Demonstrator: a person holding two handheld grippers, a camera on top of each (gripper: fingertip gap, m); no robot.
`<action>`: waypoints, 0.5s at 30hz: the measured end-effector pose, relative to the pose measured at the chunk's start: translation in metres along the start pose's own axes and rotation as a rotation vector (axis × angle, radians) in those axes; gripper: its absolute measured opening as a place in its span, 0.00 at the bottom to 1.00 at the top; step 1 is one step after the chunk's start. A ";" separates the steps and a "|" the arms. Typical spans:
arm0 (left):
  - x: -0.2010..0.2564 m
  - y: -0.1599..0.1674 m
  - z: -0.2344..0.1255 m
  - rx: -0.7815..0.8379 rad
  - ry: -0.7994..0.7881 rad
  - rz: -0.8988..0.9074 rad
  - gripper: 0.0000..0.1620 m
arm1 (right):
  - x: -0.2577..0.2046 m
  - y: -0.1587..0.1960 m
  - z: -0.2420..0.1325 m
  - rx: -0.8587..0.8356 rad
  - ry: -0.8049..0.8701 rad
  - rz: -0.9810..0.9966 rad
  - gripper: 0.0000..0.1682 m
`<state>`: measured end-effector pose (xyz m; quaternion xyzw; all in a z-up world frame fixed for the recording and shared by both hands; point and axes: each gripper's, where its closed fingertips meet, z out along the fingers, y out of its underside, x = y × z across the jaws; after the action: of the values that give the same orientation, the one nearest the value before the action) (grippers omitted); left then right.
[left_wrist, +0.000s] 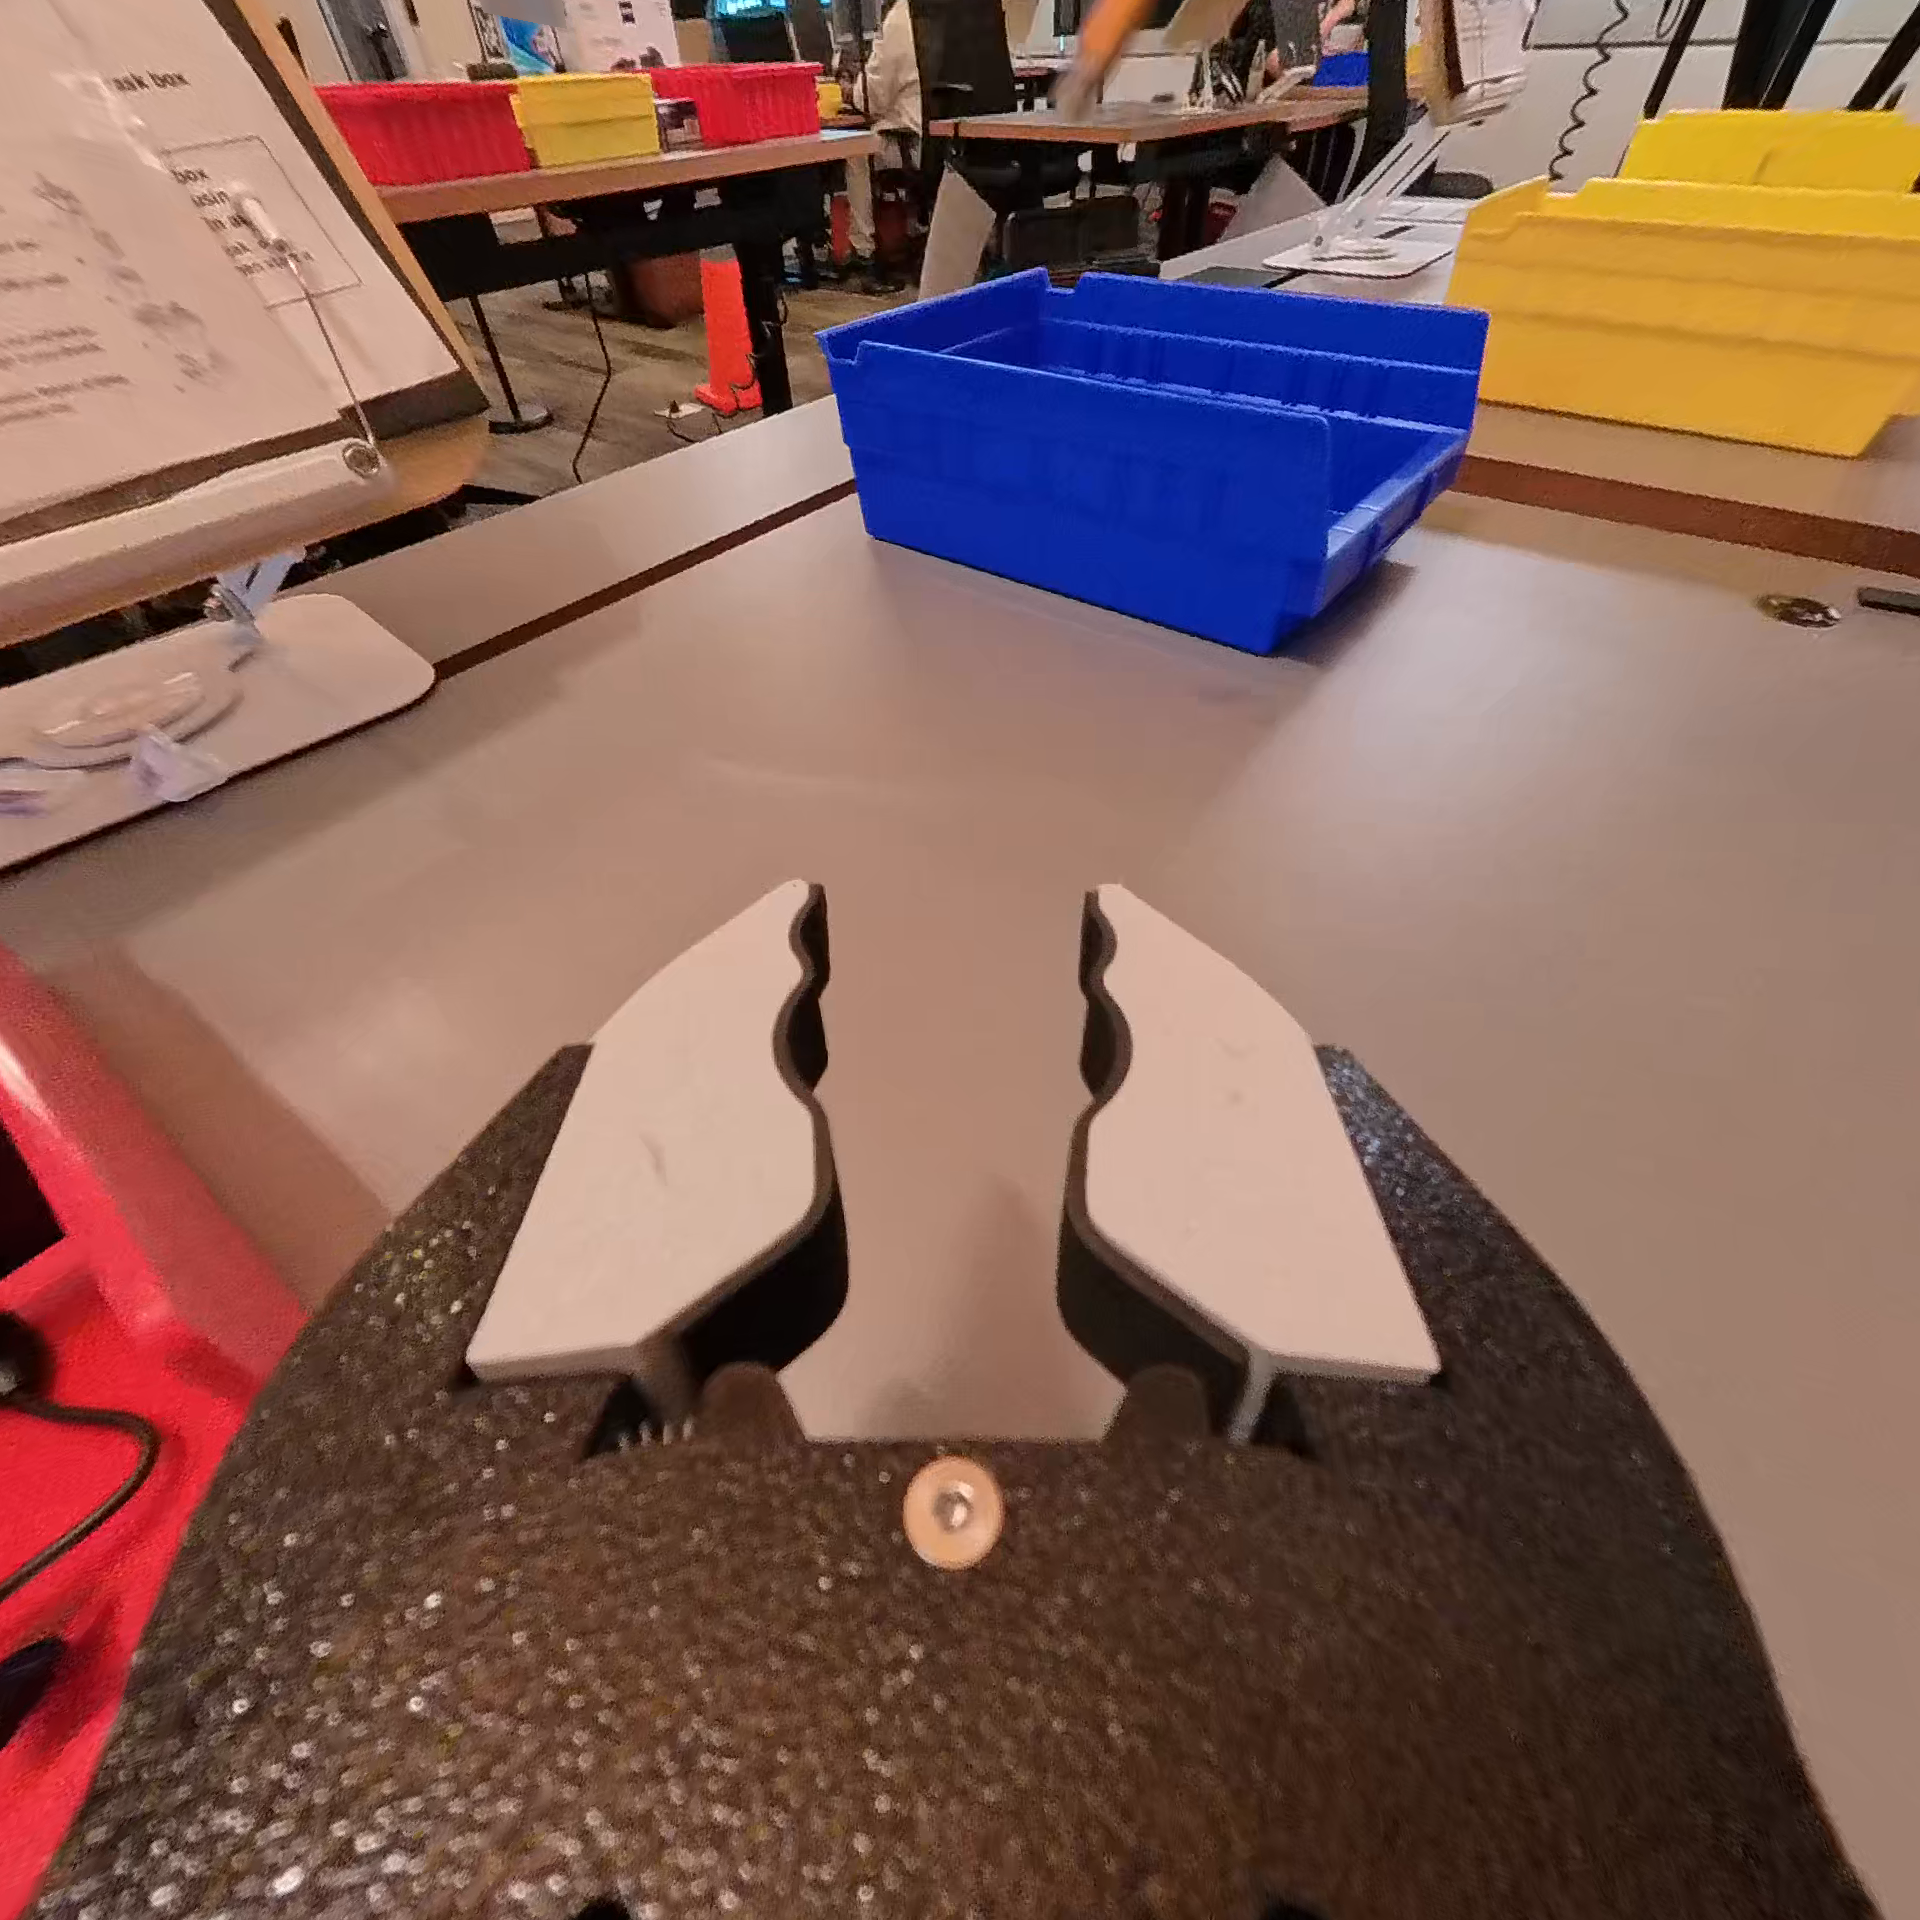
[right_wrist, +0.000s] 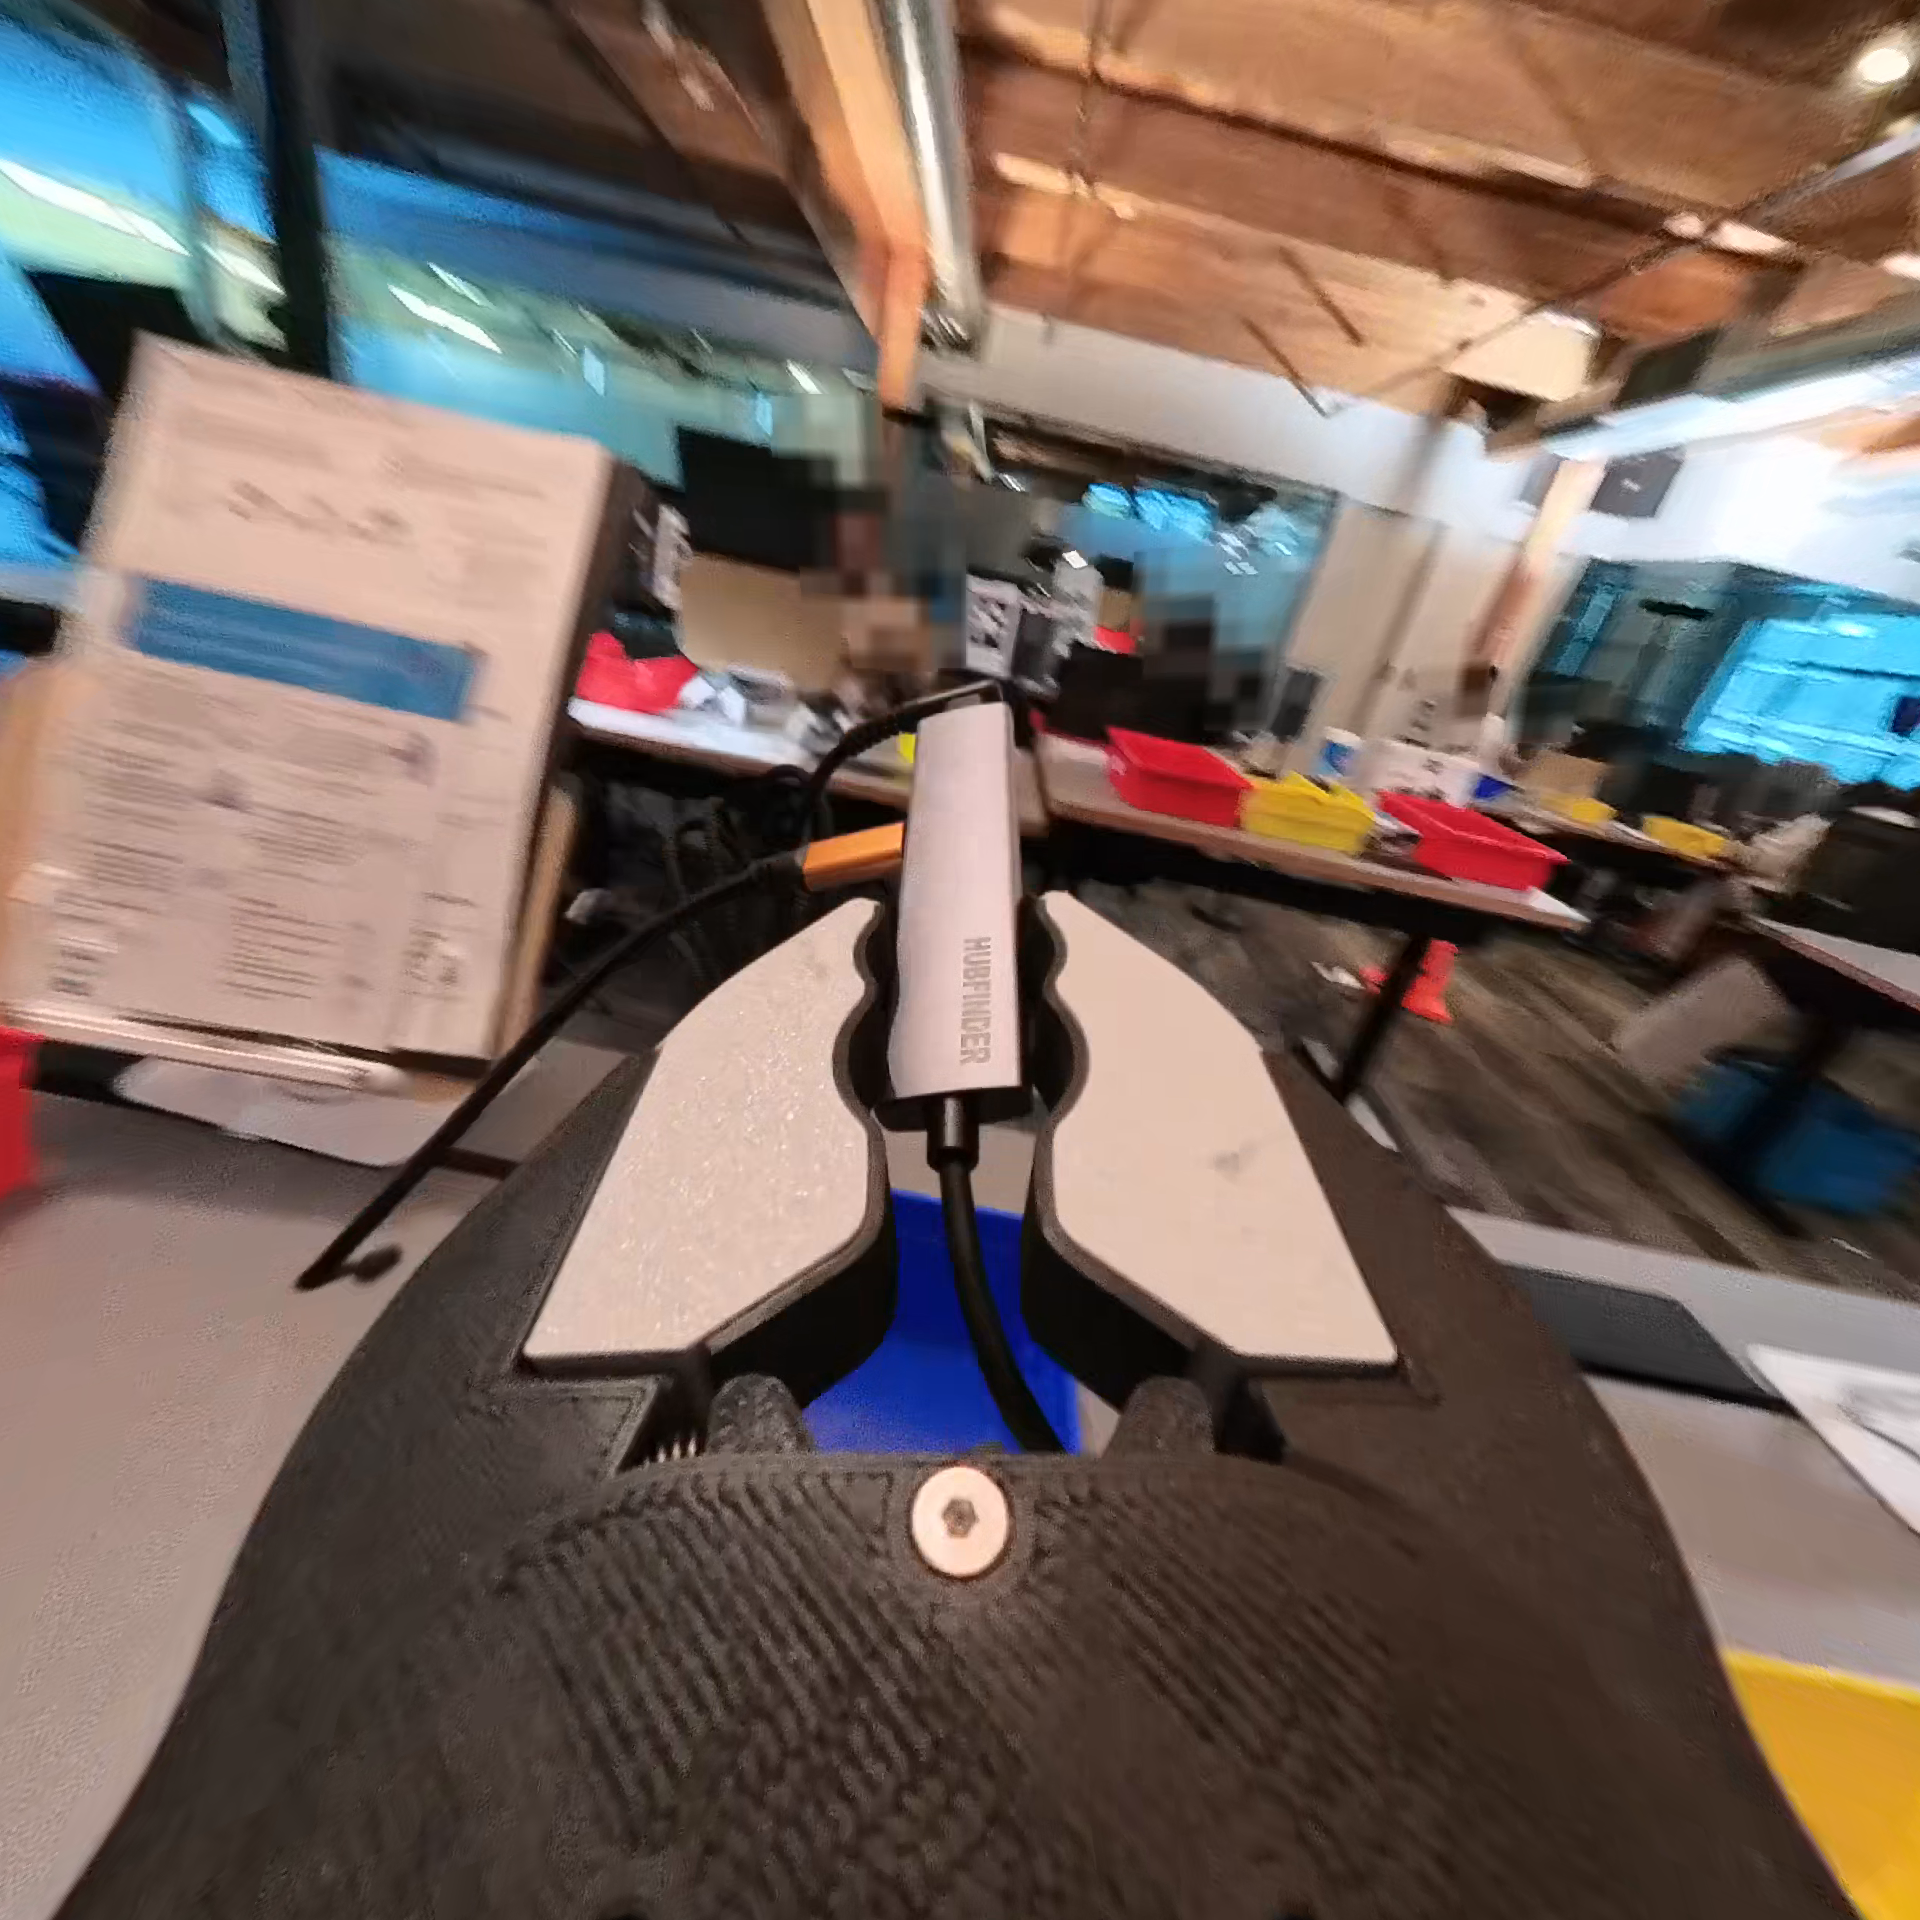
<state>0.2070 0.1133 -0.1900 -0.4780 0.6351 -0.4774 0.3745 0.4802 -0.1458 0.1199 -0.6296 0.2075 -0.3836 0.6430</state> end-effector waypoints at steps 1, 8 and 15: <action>0.001 0.001 0.001 -0.001 0.004 -0.004 0.28 | 0.008 0.009 0.009 -0.045 0.024 -0.023 0.14; 0.008 0.023 0.003 -0.076 0.046 0.018 0.28 | 0.029 0.083 0.040 -0.324 0.095 -0.176 0.14; 0.010 0.029 0.006 -0.074 0.100 -0.081 0.26 | -0.029 0.158 0.055 -0.494 -0.032 -0.156 0.14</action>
<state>0.2024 0.1043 -0.2198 -0.4922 0.6505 -0.4917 0.3046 0.5397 -0.1019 -0.0331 -0.7877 0.2356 -0.3597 0.4412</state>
